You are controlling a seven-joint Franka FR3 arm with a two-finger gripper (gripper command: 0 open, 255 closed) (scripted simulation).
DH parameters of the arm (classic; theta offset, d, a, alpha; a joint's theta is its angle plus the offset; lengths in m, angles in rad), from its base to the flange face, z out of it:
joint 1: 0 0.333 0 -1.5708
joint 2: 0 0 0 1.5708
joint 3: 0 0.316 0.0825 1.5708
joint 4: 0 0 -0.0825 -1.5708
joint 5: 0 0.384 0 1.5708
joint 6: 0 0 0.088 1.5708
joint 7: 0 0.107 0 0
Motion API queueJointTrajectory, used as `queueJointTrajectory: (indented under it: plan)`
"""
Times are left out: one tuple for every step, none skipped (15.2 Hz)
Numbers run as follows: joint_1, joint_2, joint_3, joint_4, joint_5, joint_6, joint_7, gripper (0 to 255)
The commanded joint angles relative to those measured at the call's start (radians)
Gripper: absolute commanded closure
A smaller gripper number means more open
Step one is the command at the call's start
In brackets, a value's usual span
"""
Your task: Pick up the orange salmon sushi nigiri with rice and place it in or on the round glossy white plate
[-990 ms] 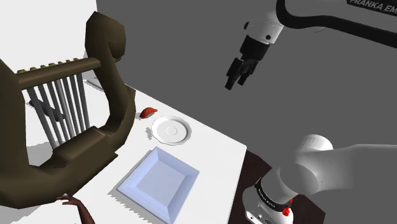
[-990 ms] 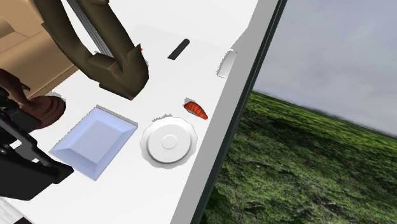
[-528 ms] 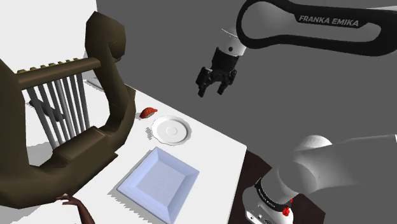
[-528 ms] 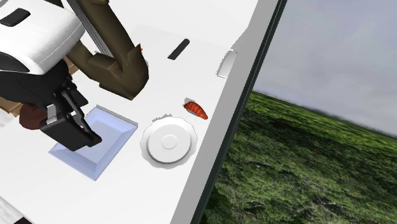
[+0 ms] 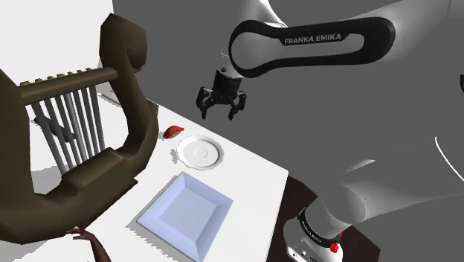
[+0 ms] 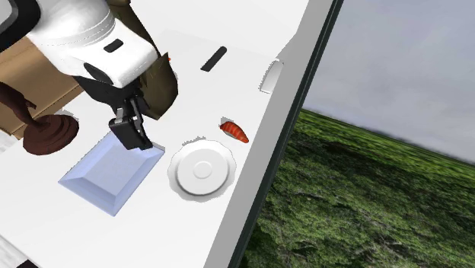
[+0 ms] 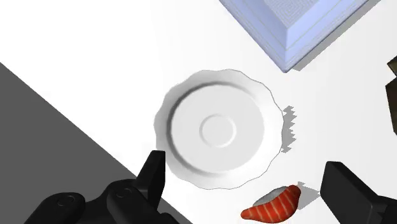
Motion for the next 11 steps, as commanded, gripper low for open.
queueJointTrajectory:
  plan:
    - [-0.027, 0.098, 0.045, 0.038, -0.034, 0.056, 0.112, 0]
    - [-0.038, 0.141, 0.063, 0.059, -0.055, 0.075, 0.166, 0]
    - [-0.048, 0.186, 0.08, 0.08, -0.08, 0.093, 0.221, 0]
    - [-0.057, 0.232, 0.094, 0.103, -0.107, 0.109, 0.277, 0]
    - [-0.063, 0.278, 0.105, 0.127, -0.137, 0.123, 0.334, 0]
    - [-0.067, 0.325, 0.112, 0.153, -0.168, 0.135, 0.391, 0]
    - [-0.068, 0.372, 0.117, 0.18, -0.201, 0.145, 0.447, 0]
    - [-0.067, 0.419, 0.118, 0.209, -0.234, 0.152, 0.503, 0]
    - [-0.062, 0.466, 0.115, 0.238, -0.267, 0.158, 0.557, 0]
    - [-0.055, 0.512, 0.109, 0.269, -0.298, 0.162, 0.61, 0]
    - [-0.045, 0.556, 0.1, 0.301, -0.327, 0.164, 0.659, 0]
